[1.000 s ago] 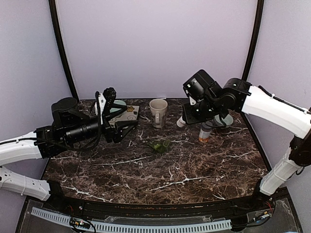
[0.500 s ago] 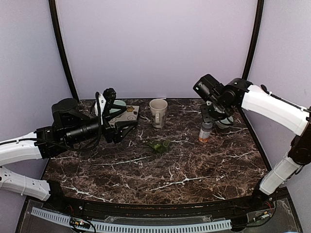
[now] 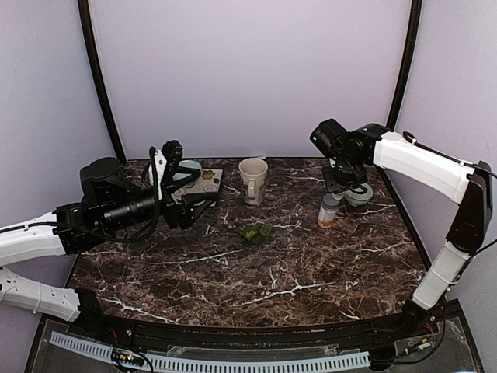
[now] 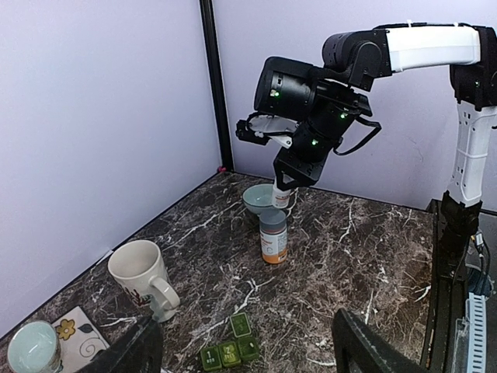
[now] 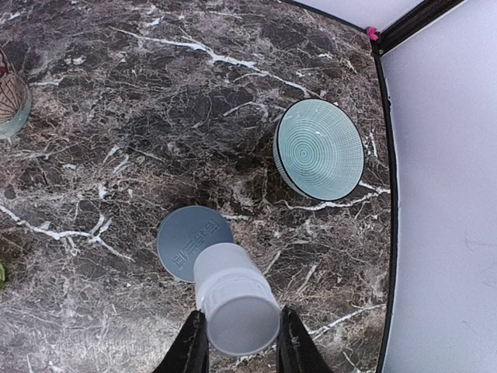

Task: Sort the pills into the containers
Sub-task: Pass from the left arm to the right, then place the pill bottle at the corner of the board.

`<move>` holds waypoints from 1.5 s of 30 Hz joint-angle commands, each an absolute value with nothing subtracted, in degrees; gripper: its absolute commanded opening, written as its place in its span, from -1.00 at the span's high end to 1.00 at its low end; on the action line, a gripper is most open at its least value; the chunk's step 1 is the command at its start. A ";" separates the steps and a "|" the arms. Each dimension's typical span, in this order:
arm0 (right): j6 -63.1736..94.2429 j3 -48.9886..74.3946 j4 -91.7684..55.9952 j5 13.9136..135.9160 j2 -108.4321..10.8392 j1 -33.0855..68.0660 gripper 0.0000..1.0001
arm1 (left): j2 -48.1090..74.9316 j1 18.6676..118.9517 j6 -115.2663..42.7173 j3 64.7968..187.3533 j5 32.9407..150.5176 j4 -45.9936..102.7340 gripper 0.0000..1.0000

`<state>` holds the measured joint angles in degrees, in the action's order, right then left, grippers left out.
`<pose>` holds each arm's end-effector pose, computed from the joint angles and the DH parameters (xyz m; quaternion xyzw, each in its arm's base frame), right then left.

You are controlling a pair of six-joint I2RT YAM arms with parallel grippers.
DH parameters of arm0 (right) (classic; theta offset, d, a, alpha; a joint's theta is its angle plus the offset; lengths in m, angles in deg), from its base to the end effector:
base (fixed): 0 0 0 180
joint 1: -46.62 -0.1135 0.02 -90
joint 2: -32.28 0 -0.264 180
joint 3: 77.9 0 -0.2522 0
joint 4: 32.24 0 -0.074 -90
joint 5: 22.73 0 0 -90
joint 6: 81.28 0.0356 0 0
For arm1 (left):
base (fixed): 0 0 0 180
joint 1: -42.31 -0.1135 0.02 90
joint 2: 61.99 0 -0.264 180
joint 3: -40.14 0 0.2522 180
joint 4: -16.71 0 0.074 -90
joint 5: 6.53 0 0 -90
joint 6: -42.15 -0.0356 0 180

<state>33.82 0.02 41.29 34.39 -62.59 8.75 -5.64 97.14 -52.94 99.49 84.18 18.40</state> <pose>0.2758 0.1900 0.3131 -0.0467 0.9393 -0.1334 0.3125 0.1351 -0.1925 0.3490 0.3529 0.6034 -0.3047 0.6470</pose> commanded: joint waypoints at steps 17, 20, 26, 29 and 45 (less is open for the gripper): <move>29.40 -4.13 39.06 41.59 -67.31 11.97 1.00 | -6.04 97.33 -52.76 98.92 83.47 17.79 -0.55; 29.31 -3.91 39.26 41.59 -67.38 12.21 1.00 | -6.01 97.33 -52.79 98.99 83.46 17.81 -0.55; 29.29 -3.01 38.97 42.47 -67.56 12.57 1.00 | -6.09 97.33 -52.78 98.93 83.47 17.88 -0.55; 29.29 -2.81 39.09 42.71 -67.76 12.67 1.00 | -6.08 97.33 -52.86 98.99 83.40 17.98 -0.55; 29.38 -1.66 39.50 44.00 -67.74 12.94 1.00 | -6.10 97.33 -52.86 98.95 83.42 18.09 -0.55</move>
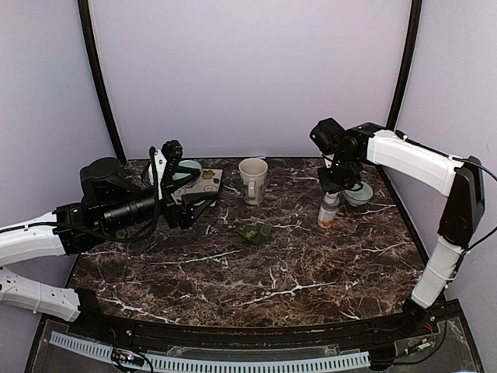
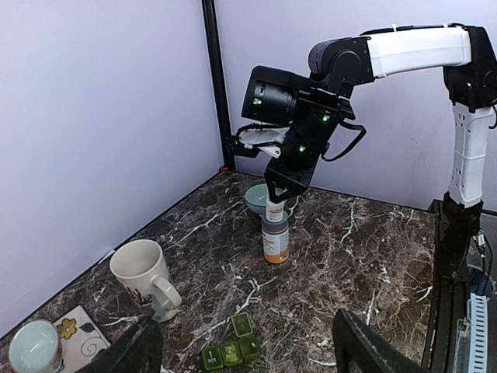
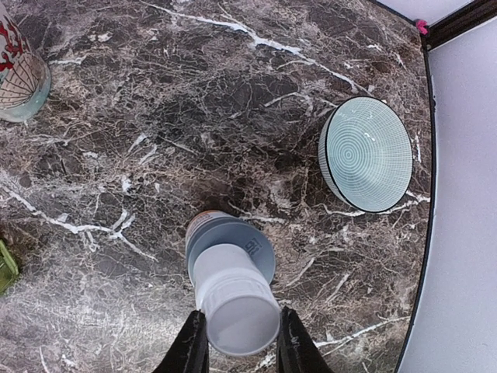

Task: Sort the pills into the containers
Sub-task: Place the pill bottle at the corner of the board.

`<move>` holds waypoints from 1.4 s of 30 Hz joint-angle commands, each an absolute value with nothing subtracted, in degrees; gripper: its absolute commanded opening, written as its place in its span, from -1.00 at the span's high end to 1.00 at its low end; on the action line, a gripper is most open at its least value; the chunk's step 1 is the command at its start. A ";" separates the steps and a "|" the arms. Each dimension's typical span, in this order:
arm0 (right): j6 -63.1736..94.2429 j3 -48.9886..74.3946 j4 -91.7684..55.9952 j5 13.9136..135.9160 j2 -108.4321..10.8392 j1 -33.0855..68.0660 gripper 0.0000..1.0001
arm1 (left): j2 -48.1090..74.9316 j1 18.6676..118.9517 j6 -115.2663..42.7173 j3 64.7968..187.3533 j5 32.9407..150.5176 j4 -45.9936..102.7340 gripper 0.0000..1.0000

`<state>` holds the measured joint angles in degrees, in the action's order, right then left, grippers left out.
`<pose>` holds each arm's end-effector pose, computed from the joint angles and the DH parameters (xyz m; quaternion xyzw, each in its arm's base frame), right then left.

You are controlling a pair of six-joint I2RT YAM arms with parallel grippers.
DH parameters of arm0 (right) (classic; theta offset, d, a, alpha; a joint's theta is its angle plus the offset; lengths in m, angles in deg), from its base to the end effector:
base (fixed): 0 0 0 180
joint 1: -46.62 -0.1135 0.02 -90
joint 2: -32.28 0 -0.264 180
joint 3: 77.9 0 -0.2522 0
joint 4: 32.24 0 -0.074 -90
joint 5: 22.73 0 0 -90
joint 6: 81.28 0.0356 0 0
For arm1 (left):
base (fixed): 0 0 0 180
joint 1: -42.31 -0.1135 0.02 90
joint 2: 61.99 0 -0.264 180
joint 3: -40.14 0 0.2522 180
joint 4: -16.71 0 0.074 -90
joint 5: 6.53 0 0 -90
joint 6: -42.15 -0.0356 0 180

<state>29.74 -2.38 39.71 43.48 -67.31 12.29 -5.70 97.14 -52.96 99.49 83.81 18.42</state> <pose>0.3027 0.1894 0.2972 -0.0704 0.9573 -0.0885 0.2661 0.1351 -0.1921 0.3492 0.3509 0.6042 -0.3026 0.6482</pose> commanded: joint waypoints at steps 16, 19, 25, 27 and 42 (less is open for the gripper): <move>30.56 -2.06 40.22 40.92 -64.37 13.61 1.00 | -6.14 97.33 -52.73 98.97 83.48 18.12 -0.55; 31.07 -0.61 40.11 40.74 -62.96 14.25 1.00 | -6.05 97.33 -52.69 98.99 83.68 18.09 -0.55; 32.08 3.24 39.77 40.55 -61.01 15.67 1.00 | -6.01 97.33 -52.62 98.98 83.83 18.12 -0.55; 32.19 4.56 38.94 41.08 -60.31 16.15 1.00 | -6.01 97.33 -52.60 98.97 83.85 18.19 -0.55; 31.84 11.05 35.13 43.84 -61.06 19.28 1.00 | -5.66 97.33 -52.60 98.96 83.84 18.35 -0.55</move>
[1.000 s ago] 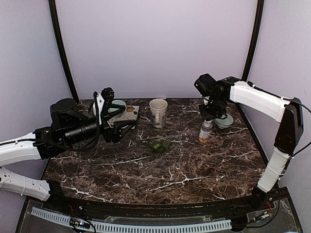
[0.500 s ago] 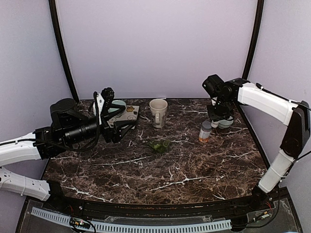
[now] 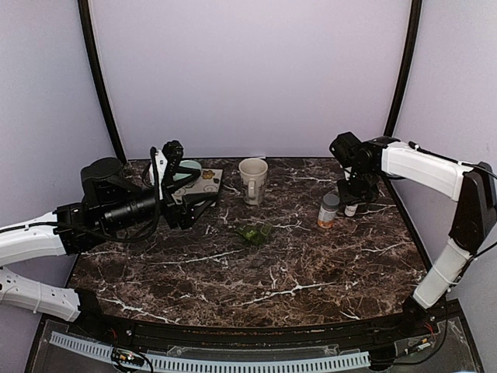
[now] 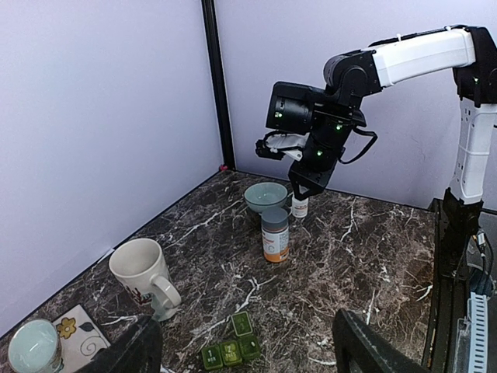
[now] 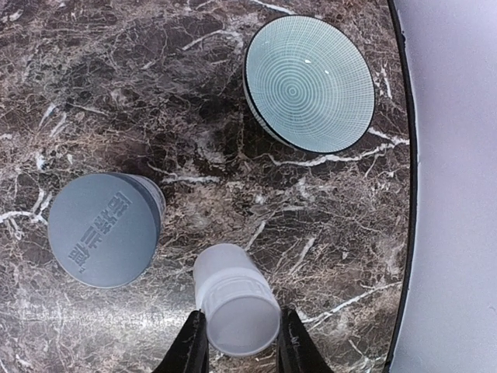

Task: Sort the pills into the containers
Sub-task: Place the pill bottle at the corner of the board.

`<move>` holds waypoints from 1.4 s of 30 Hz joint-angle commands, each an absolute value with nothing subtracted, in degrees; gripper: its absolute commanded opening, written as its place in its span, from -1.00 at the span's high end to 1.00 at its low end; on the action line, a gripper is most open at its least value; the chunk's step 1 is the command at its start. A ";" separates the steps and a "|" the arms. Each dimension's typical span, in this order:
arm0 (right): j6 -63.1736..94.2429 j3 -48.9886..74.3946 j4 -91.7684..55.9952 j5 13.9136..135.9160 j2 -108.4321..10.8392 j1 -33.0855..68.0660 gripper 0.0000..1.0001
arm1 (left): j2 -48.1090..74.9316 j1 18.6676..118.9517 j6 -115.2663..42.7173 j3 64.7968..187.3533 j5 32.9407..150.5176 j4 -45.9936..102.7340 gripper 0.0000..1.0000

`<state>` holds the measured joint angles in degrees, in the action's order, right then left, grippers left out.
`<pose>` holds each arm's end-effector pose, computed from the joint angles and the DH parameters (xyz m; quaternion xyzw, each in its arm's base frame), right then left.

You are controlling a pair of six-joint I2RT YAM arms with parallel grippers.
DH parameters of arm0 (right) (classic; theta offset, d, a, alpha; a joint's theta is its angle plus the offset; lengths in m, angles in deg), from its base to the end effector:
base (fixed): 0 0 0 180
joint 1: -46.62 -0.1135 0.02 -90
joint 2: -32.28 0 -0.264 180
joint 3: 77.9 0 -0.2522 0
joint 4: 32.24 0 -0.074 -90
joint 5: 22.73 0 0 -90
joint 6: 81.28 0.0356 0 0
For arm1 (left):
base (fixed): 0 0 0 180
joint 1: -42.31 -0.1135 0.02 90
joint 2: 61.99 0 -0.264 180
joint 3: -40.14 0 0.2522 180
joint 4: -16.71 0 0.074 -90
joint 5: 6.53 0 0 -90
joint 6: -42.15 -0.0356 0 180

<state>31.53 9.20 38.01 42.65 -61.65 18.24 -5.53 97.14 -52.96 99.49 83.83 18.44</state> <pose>0.2925 0.1411 0.2716 -0.0122 0.9645 -0.1211 0.2342 0.1355 -0.1927 0.3485 0.3516 0.6052 -0.3023 0.6471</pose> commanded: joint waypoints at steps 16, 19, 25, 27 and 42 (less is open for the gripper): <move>30.87 15.26 27.67 47.23 -65.76 23.29 1.00 | -5.48 97.33 -52.86 98.76 83.31 18.60 -0.56; 30.74 15.72 26.69 47.45 -66.47 23.74 1.00 | -5.40 97.33 -52.86 98.81 83.31 18.61 -0.56; 30.29 15.57 25.95 48.04 -67.94 24.37 1.00 | -5.04 97.33 -53.00 98.90 83.38 18.53 -0.56; 30.12 15.43 25.70 48.23 -68.40 24.62 1.00 | -4.94 97.33 -52.89 98.83 83.42 18.53 -0.56; 29.74 15.53 24.94 49.00 -69.98 25.02 0.60 | -4.69 97.33 -52.69 98.82 83.74 18.61 -0.56</move>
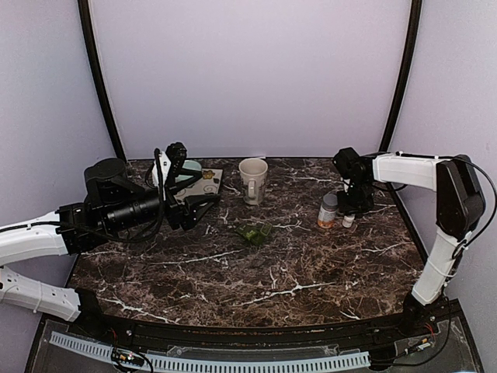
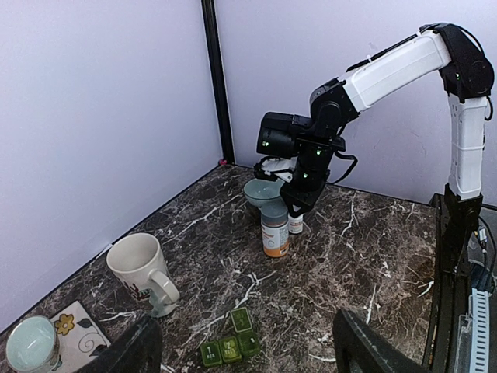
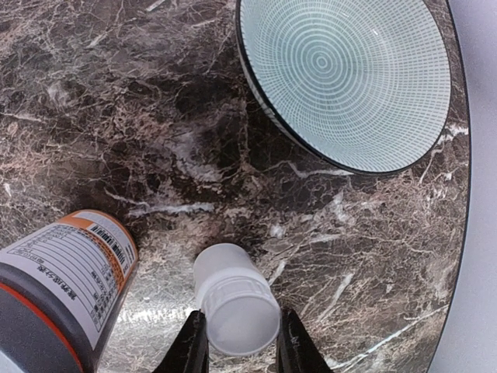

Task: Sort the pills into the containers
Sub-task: Place the pill bottle at the corner of the board.

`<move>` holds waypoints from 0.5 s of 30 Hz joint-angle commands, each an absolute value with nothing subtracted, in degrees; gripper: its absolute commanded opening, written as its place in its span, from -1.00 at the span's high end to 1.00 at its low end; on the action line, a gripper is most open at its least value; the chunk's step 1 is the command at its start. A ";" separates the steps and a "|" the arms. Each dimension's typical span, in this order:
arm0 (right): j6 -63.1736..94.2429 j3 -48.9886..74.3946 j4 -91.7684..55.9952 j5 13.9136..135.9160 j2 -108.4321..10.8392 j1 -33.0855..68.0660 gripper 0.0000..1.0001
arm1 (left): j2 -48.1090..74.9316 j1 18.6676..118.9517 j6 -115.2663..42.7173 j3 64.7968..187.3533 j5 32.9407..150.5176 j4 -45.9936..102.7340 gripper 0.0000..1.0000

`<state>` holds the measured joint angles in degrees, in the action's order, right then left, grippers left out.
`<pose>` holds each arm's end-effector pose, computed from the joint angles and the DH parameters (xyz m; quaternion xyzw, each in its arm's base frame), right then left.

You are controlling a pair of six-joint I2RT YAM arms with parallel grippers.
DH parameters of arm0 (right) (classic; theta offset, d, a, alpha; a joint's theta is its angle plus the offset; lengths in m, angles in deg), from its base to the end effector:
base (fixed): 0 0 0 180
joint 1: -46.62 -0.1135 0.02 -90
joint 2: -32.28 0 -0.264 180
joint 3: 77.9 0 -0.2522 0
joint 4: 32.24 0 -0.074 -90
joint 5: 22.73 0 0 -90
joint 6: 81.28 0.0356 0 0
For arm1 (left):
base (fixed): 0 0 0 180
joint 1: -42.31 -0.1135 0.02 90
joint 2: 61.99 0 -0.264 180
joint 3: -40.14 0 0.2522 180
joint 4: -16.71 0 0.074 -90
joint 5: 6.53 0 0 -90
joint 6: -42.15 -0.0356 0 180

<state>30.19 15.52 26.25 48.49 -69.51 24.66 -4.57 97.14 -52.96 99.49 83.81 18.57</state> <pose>0.3266 0.1193 0.2024 0.0190 0.9767 -0.0983 0.1897 0.1378 -0.1959 0.3446 0.3548 0.6111 -0.2994 0.6411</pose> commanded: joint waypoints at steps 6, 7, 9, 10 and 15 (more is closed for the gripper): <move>29.92 16.13 24.96 48.76 -69.34 25.08 0.29 | -4.69 97.32 -52.60 98.80 83.89 18.65 -0.56; 29.90 16.17 24.95 48.73 -69.24 25.08 0.27 | -4.59 97.33 -52.52 98.82 83.92 18.61 -0.56; 29.95 16.26 25.06 48.78 -69.14 25.06 0.25 | -4.60 97.33 -52.51 98.86 83.92 18.61 -0.56; 29.92 16.27 25.03 48.67 -69.08 25.08 0.23 | -4.68 97.31 -52.52 98.90 83.95 18.65 -0.56; 30.14 16.20 25.24 48.50 -68.75 25.04 0.18 | -4.69 97.33 -52.51 98.84 83.96 18.63 -0.56</move>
